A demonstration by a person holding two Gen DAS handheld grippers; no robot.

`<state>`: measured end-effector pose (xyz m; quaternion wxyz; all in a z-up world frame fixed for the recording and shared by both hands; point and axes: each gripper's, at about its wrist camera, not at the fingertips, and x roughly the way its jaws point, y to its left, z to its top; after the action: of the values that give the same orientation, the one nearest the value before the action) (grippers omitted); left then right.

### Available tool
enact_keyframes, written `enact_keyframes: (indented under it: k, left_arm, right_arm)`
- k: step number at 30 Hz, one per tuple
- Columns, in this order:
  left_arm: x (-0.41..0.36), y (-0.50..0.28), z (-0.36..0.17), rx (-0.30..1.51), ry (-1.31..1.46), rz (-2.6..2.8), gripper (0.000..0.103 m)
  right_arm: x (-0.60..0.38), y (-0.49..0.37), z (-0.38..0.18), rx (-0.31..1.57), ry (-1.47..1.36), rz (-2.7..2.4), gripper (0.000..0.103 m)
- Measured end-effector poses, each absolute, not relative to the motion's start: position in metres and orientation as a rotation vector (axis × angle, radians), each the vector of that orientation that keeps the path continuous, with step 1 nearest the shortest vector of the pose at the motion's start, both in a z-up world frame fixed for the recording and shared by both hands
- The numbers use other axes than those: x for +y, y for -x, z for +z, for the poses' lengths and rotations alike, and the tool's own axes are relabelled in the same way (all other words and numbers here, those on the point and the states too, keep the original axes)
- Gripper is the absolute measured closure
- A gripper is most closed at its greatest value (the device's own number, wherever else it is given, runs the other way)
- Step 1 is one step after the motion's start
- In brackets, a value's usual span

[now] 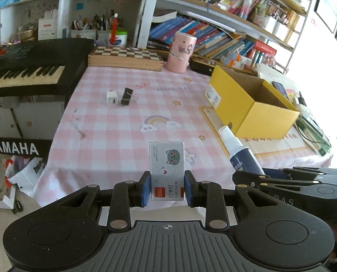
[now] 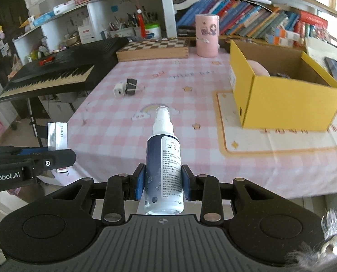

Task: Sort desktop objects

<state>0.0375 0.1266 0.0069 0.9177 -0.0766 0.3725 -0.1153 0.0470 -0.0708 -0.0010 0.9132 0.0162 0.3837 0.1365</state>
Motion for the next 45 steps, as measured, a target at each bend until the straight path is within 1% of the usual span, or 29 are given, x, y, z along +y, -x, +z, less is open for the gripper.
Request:
enact_keyframes:
  k: [14,26,35,45]
  left_arm:
    - [0.100,-0.026,0.008,0.767,0.097,-0.394,0.075]
    - [0.073,-0.030,0.005,0.777,0.054,-0.488,0.075]
    - [0.032,-0.033,0.006,0.767,-0.029,-0.616,0.075]
    - [0.008,-0.034,0.004,0.779,-0.046,-0.681,0.075]
  right_arm:
    - [-0.096,-0.011,0.002,0.803,-0.091,0.134,0.073]
    - [-0.121,0.000,-0.001,0.828,-0.131,0.039,0.073]
    - [-0.152,0.017,0.000,0.816,-0.163,-0.061,0.073]
    - [-0.176,0.029,0.001,0.811,-0.200,-0.134,0.073]
